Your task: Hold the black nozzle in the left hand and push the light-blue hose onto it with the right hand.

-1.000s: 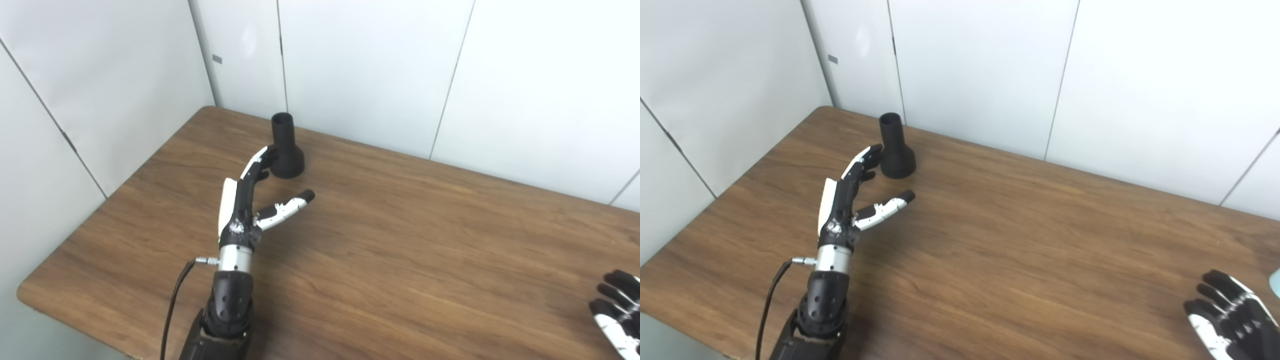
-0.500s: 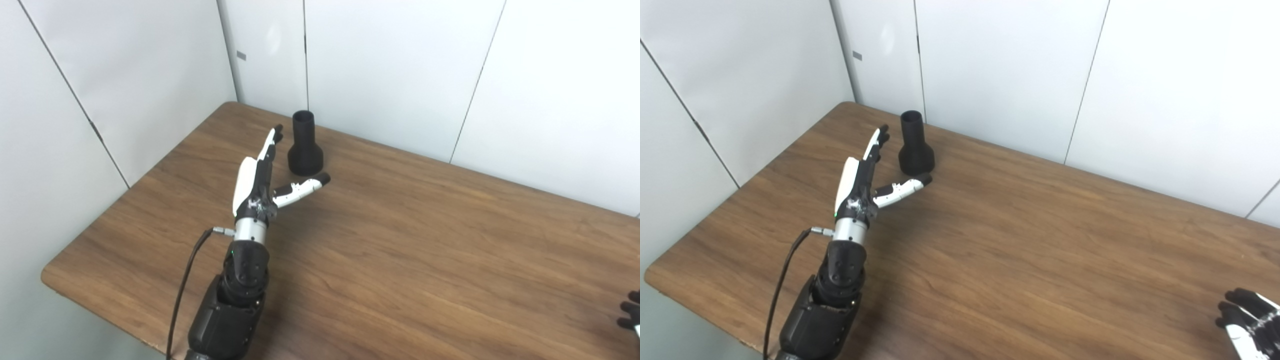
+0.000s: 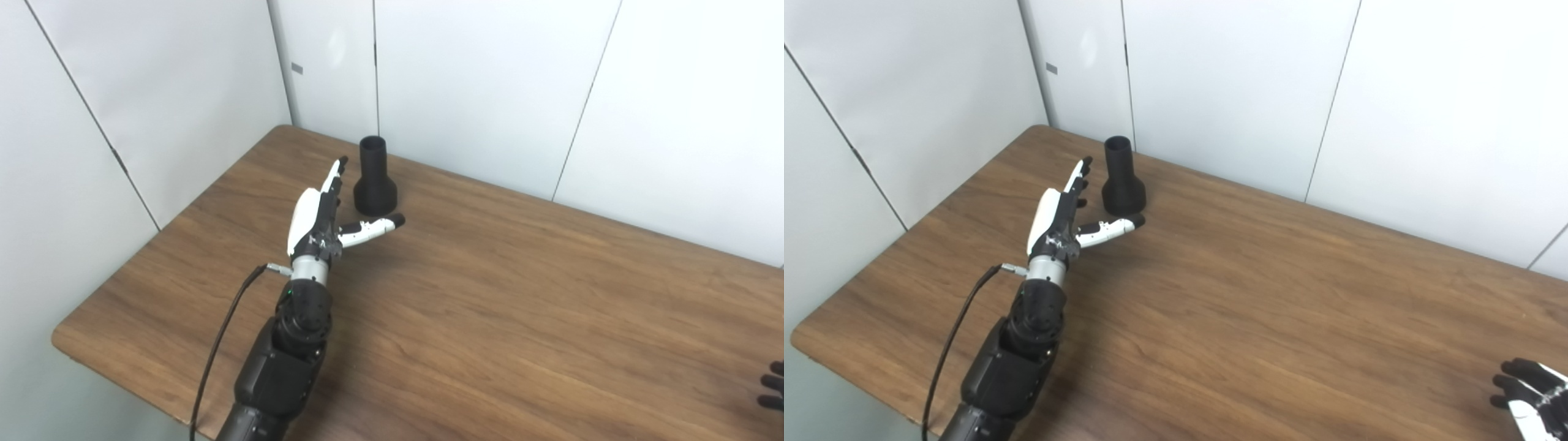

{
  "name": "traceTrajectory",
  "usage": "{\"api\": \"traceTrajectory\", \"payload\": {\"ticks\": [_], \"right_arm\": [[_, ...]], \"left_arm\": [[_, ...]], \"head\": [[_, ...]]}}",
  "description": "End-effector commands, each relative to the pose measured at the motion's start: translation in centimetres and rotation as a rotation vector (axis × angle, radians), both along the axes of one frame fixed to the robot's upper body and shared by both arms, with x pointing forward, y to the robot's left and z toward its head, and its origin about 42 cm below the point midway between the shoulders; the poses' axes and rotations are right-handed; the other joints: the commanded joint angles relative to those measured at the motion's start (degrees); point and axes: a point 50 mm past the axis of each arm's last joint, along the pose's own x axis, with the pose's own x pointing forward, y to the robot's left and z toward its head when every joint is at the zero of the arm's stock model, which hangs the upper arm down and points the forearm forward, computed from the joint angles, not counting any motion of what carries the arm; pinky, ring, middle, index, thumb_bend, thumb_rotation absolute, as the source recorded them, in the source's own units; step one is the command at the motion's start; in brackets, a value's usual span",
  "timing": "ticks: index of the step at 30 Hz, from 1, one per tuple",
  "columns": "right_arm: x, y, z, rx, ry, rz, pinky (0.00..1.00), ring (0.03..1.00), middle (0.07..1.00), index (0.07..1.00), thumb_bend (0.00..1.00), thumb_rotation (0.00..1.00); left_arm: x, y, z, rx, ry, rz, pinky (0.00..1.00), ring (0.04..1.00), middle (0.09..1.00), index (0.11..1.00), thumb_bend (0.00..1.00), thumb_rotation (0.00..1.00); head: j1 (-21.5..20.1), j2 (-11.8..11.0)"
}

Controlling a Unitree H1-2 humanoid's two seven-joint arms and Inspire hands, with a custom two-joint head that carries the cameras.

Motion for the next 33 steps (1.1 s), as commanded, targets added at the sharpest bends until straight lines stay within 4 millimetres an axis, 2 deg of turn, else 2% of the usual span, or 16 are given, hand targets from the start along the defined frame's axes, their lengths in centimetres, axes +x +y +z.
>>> {"api": "traceTrajectory", "payload": {"ticks": [1, 8, 14, 16, 26, 33], "right_arm": [[0.6, 0.0, 1.1, 0.004, -0.060, 0.010, 0.50, 0.614, 0.635, 0.593, 0.44, 0.38], [0.5, -0.2, 1.0, 0.000, -0.061, 0.004, 0.49, 0.605, 0.628, 0.584, 0.47, 0.40], [0.4, -0.5, 1.0, -0.007, -0.050, 0.000, 0.47, 0.591, 0.616, 0.570, 0.52, 0.42], [0.4, -0.5, 1.0, -0.005, -0.048, 0.002, 0.48, 0.597, 0.620, 0.574, 0.52, 0.42], [0.3, -0.4, 0.9, -0.001, -0.036, -0.004, 0.48, 0.598, 0.622, 0.574, 0.52, 0.41], [0.2, -0.3, 1.0, 0.013, -0.043, -0.011, 0.45, 0.579, 0.610, 0.562, 0.58, 0.40]], "left_arm": [[1.7, 0.5, 2.1, 0.046, -0.049, 0.002, 0.85, 0.954, 0.962, 0.995, 1.00, 0.37], [4.0, 1.2, 1.8, 0.069, 0.002, -0.013, 0.84, 0.958, 0.955, 0.983, 1.00, 0.35], [5.4, 1.7, 1.4, 0.106, 0.065, -0.003, 0.89, 0.990, 0.974, 0.981, 1.00, 0.35], [5.7, 1.9, 1.3, 0.130, 0.083, -0.003, 0.87, 0.970, 0.966, 0.977, 1.00, 0.36], [6.5, 2.3, 1.1, 0.231, 0.139, -0.033, 0.95, 0.953, 0.949, 0.965, 1.00, 0.35], [7.3, 2.7, 0.5, 0.364, 0.184, -0.042, 0.87, 0.903, 0.901, 0.915, 1.00, 0.29]], "head": [[0.01, 0.06], [-0.25, -0.12], [-0.47, 0.00], [-0.54, 0.02], [-1.36, 0.09], [-1.74, 0.23]]}}
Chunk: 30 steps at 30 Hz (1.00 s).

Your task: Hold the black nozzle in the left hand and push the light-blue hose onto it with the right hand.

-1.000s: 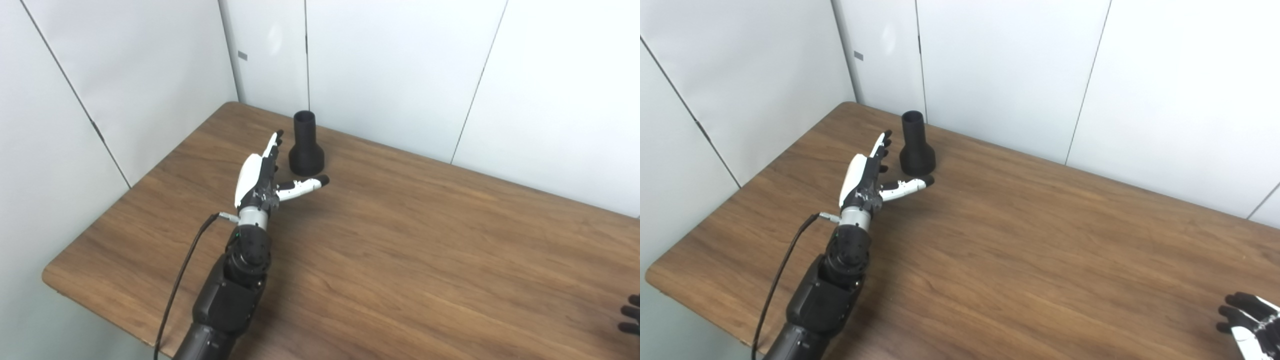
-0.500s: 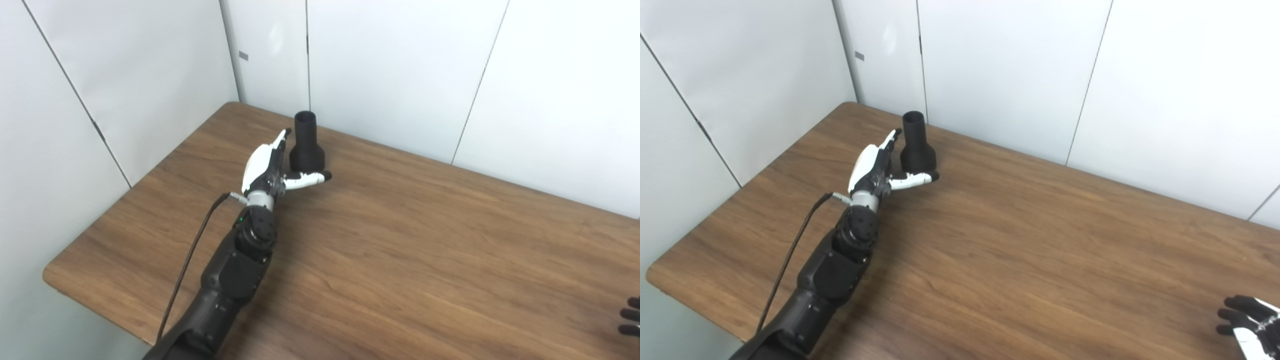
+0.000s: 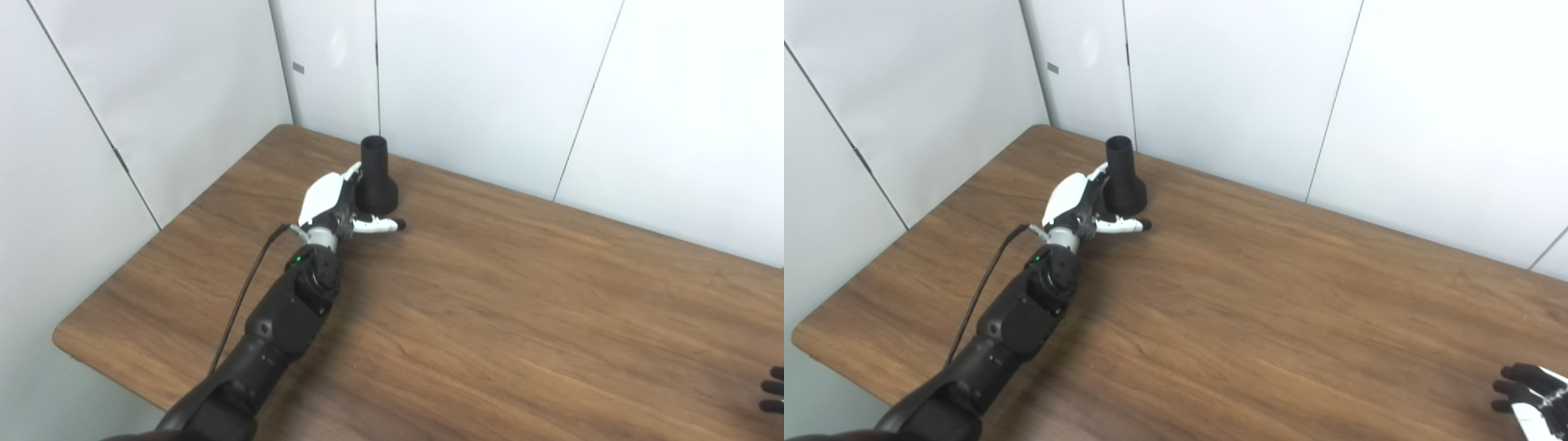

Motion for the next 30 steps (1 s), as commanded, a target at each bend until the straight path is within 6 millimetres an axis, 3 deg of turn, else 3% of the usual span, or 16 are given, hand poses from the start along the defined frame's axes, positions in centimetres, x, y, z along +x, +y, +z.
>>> {"api": "traceTrajectory", "payload": {"ticks": [1, 5, 10, 17, 24, 30], "right_arm": [[0.1, -0.1, 1.0, -0.002, -0.047, -0.003, 0.45, 0.582, 0.611, 0.563, 0.58, 0.41], [0.1, -0.3, 0.9, 0.005, -0.048, 0.003, 0.46, 0.591, 0.617, 0.567, 0.56, 0.39], [0.1, -0.3, 0.9, -0.004, -0.040, 0.004, 0.46, 0.596, 0.623, 0.576, 0.52, 0.38], [0.0, -0.6, 0.9, 0.005, -0.043, 0.001, 0.47, 0.600, 0.627, 0.579, 0.50, 0.35], [-0.3, -0.6, 1.0, -0.008, -0.047, 0.005, 0.47, 0.604, 0.632, 0.585, 0.48, 0.35], [-0.5, -0.6, 1.1, -0.012, -0.041, 0.006, 0.49, 0.623, 0.646, 0.596, 0.47, 0.35]], "left_arm": [[1.0, 0.5, 1.3, 0.062, -0.021, -0.010, 0.86, 0.897, 0.898, 0.914, 1.00, 0.29], [1.1, 0.8, 0.5, 0.117, -0.009, -0.025, 0.89, 0.858, 0.872, 0.898, 1.00, 0.26], [1.1, 1.1, 0.0, 0.107, -0.001, -0.027, 0.86, 0.846, 0.861, 0.887, 1.00, 0.26], [1.7, 1.5, -0.4, 0.014, 0.003, 0.006, 0.75, 0.852, 0.865, 0.882, 1.00, 0.27], [2.3, 1.8, -0.4, -0.081, 0.012, -0.011, 0.75, 0.840, 0.858, 0.867, 1.00, 0.26], [2.4, 2.2, -1.0, -0.159, 0.002, 0.005, 0.68, 0.781, 0.825, 0.845, 1.00, 0.26]], "head": [[-0.07, 0.05], [-0.02, 0.07], [-0.05, 0.03], [-0.40, 0.15], [-0.46, 0.41], [-0.74, 0.57]]}}
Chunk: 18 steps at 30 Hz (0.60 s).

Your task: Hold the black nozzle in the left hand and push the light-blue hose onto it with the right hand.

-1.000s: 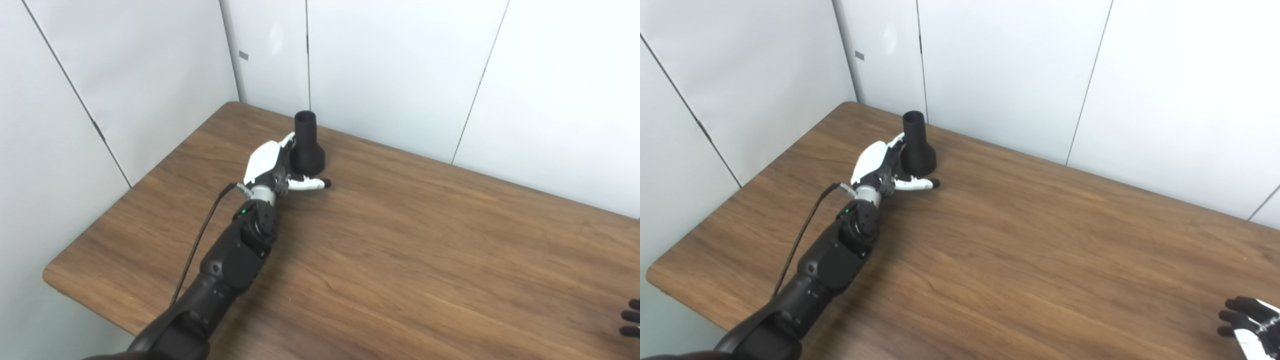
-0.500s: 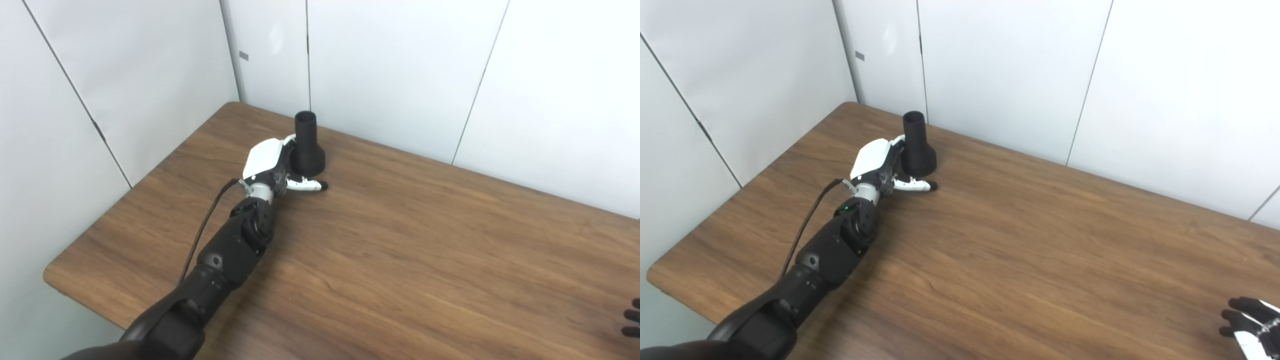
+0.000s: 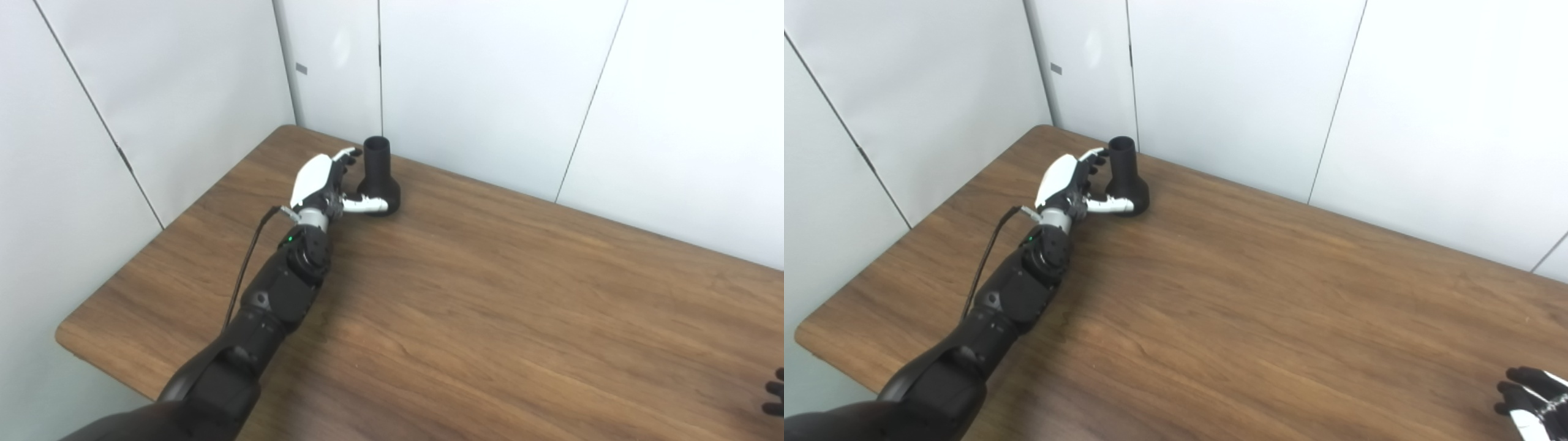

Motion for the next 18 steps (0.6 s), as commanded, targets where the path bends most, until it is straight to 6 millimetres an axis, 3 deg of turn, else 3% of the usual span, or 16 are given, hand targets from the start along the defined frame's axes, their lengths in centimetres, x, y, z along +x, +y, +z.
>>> {"api": "traceTrajectory", "payload": {"ticks": [1, 9, 11, 14, 18], "right_arm": [[0.1, -0.4, 1.2, -0.013, -0.043, 0.007, 0.49, 0.624, 0.647, 0.597, 0.47, 0.34], [-0.2, -0.4, 1.4, -0.017, -0.039, 0.008, 0.48, 0.607, 0.632, 0.584, 0.49, 0.35], [-0.2, -0.4, 1.4, -0.023, -0.038, 0.004, 0.48, 0.615, 0.640, 0.589, 0.50, 0.35], [-0.3, -0.3, 1.5, -0.034, -0.036, 0.006, 0.49, 0.619, 0.645, 0.599, 0.48, 0.35], [-0.3, -0.2, 1.5, -0.019, -0.038, 0.006, 0.49, 0.620, 0.644, 0.598, 0.48, 0.35]], "left_arm": [[-0.2, -0.6, -1.4, -0.053, 0.047, -0.029, 0.69, 0.778, 0.823, 0.841, 1.00, 0.24], [-0.1, -1.2, -1.8, 0.024, 0.092, -0.132, 0.73, 0.827, 0.843, 0.847, 1.00, 0.23], [0.1, -1.3, -1.8, 0.073, 0.120, -0.151, 0.74, 0.834, 0.838, 0.841, 1.00, 0.28], [0.3, -1.6, -1.7, 0.107, 0.153, -0.169, 0.76, 0.839, 0.827, 0.822, 1.00, 0.29], [0.2, -2.1, -1.5, 0.163, 0.206, -0.187, 0.86, 0.860, 0.839, 0.822, 1.00, 0.32]], "head": [[-0.24, 0.23], [-0.33, 0.64], [-0.42, 0.65], [-0.41, 0.66], [-0.62, 0.68]]}}
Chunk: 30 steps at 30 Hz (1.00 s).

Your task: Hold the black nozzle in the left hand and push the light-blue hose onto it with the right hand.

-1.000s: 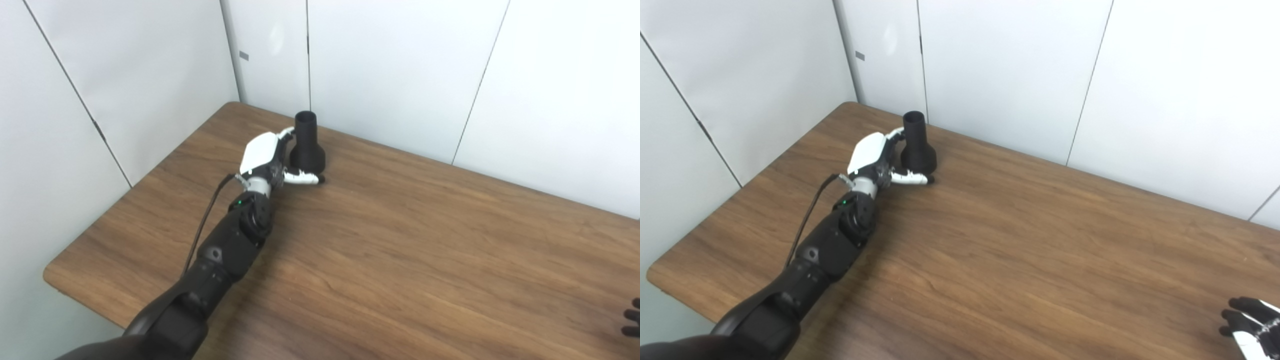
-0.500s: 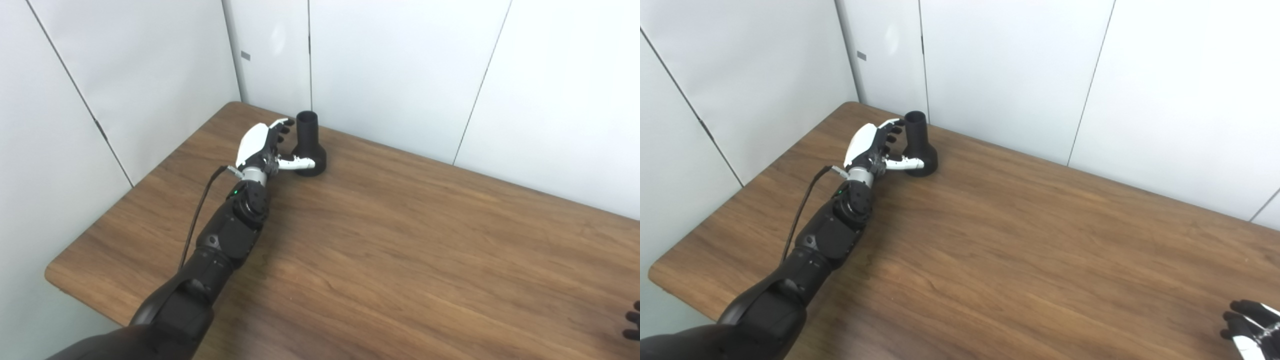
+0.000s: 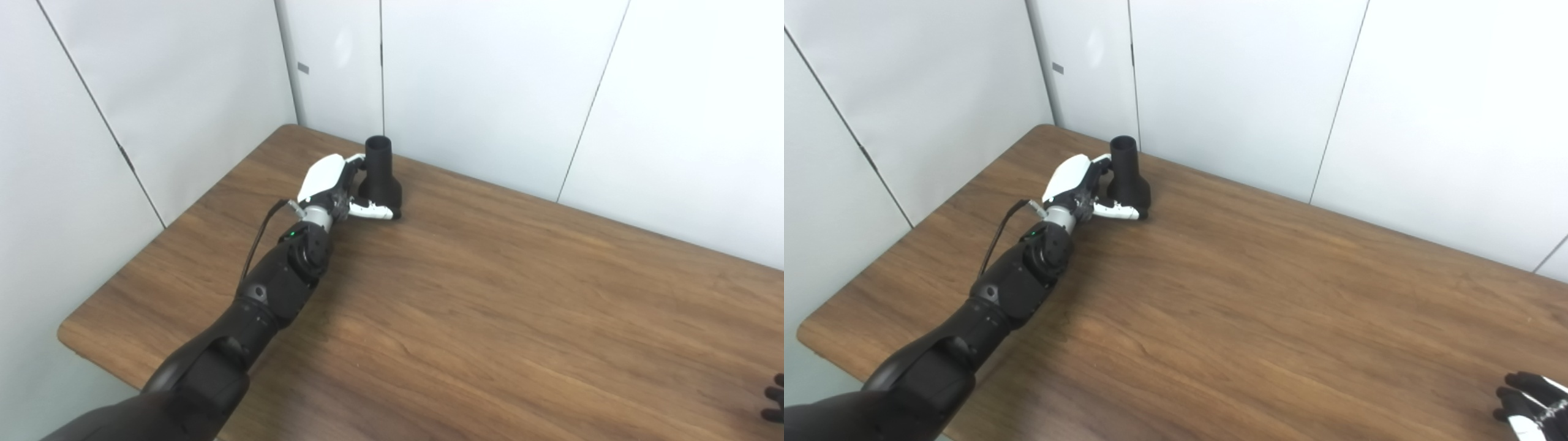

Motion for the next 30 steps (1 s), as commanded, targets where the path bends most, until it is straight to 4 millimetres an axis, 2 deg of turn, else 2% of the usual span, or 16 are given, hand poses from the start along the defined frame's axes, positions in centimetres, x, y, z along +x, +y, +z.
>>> {"api": "traceTrajectory", "payload": {"ticks": [1, 7, 12, 16, 19, 23, 24, 25, 26, 27, 30], "right_arm": [[0.2, -0.1, 1.5, -0.010, -0.060, 0.004, 0.50, 0.623, 0.646, 0.600, 0.48, 0.34], [0.2, -0.1, 1.6, 0.000, -0.053, 0.001, 0.50, 0.627, 0.650, 0.603, 0.47, 0.33], [0.1, -0.1, 1.6, -0.006, -0.049, 0.002, 0.49, 0.624, 0.649, 0.601, 0.47, 0.34], [0.1, -0.2, 1.6, 0.003, -0.046, 0.003, 0.49, 0.626, 0.651, 0.601, 0.49, 0.34], [0.1, -0.2, 1.7, -0.013, -0.043, 0.000, 0.49, 0.623, 0.650, 0.601, 0.49, 0.34], [0.1, -0.3, 1.7, -0.009, -0.046, 0.005, 0.49, 0.626, 0.652, 0.605, 0.47, 0.33], [0.1, -0.3, 1.7, -0.012, -0.045, 0.005, 0.49, 0.626, 0.652, 0.606, 0.47, 0.33], [0.1, -0.3, 1.7, -0.013, -0.046, 0.005, 0.49, 0.627, 0.653, 0.606, 0.47, 0.33], [0.1, -0.3, 1.7, -0.005, -0.045, 0.004, 0.49, 0.626, 0.653, 0.607, 0.47, 0.33], [0.0, -0.3, 1.7, -0.001, -0.044, 0.005, 0.50, 0.628, 0.654, 0.607, 0.48, 0.32], [0.0, -0.3, 1.8, -0.007, -0.044, 0.006, 0.50, 0.626, 0.649, 0.603, 0.49, 0.32]], "left_arm": [[-0.1, -0.9, -1.3, 0.012, 0.102, -0.039, 0.87, 0.850, 0.830, 0.818, 1.00, 0.32], [-0.2, -1.3, -1.9, 0.089, 0.123, -0.085, 0.95, 0.826, 0.827, 0.825, 1.00, 0.30], [0.0, -1.2, -2.5, 0.086, 0.148, -0.082, 0.95, 0.825, 0.814, 0.816, 1.00, 0.33], [-0.3, -1.3, -2.5, 0.083, 0.138, -0.073, 0.92, 0.771, 0.739, 0.737, 1.00, 0.31], [-0.7, -1.2, -2.5, 0.095, 0.094, -0.074, 0.83, 0.700, 0.673, 0.654, 1.00, 0.25], [-1.1, -1.0, -2.9, 0.093, 0.021, -0.062, 0.53, 0.553, 0.574, 0.563, 0.98, 0.09], [-1.1, -1.0, -3.1, 0.087, 0.008, -0.057, 0.46, 0.504, 0.538, 0.539, 0.96, 0.07], [-1.1, -0.9, -3.2, 0.081, -0.007, -0.052, 0.44, 0.484, 0.520, 0.513, 0.75, 0.06], [-1.2, -1.0, -3.2, 0.076, -0.017, -0.046, 0.42, 0.465, 0.498, 0.504, 0.64, 0.03], [-1.3, -1.2, -3.1, 0.074, -0.029, -0.041, 0.41, 0.448, 0.484, 0.498, 0.57, 0.01], [-1.3, -1.3, -3.2, 0.087, -0.048, -0.025, 0.41, 0.448, 0.479, 0.491, 0.53, 0.00]], "head": [[-0.09, 0.07], [-0.34, 0.04], [-0.35, 0.13], [-0.30, 0.21], [-0.36, 0.26], [-0.32, 0.39], [-0.35, 0.42], [-0.35, 0.51], [-0.35, 0.51], [-0.29, 0.55], [-0.29, 0.55]]}}
